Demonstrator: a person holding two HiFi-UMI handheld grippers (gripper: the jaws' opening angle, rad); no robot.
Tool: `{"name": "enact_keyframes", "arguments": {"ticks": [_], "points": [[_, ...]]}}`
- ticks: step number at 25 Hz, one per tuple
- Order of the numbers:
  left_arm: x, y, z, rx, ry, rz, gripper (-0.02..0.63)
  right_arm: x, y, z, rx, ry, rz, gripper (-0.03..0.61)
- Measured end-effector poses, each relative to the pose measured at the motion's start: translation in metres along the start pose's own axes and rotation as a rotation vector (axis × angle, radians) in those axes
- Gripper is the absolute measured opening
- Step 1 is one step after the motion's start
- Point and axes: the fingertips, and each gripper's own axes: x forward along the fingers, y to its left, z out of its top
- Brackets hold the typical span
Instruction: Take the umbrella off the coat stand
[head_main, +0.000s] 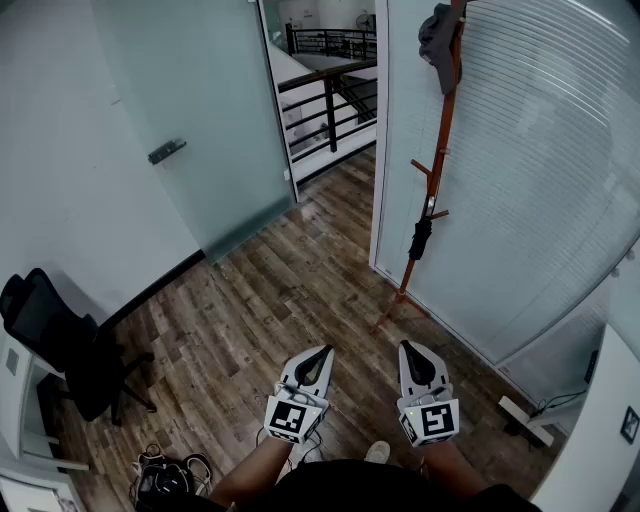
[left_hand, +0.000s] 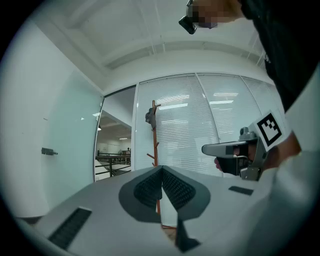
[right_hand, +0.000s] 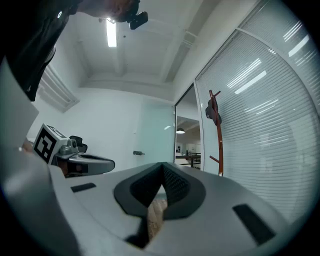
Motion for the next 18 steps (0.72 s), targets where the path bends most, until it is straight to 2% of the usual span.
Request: {"name": "enact_keyframes", "arguments": {"ticks": [6,10,14,18], "points": [[0.004,-0.005,0.004,0.01,-0.028,-0.019,0.014,0.001,0.001,-0.006,-0.003,0.011,0.006,0.003],[0.012,-0.013,0.004,0.005,-0.028,-0.042,0.014,0.0,-0.008,-0.017,-0.022,0.058,-0.007,0.005],[0.014,-0.019,0.005,-0.003,-0.037,-0.05,0.015,-0.007,-0.019,-0.029,0.03,0.08,-0.033,0.005],[0.024,-0.034,-0.001,-0.008,-0.015,-0.056,0.014,-0.014,-0.034,-0.035,0.05,0.083,-0.023,0.006]]}}
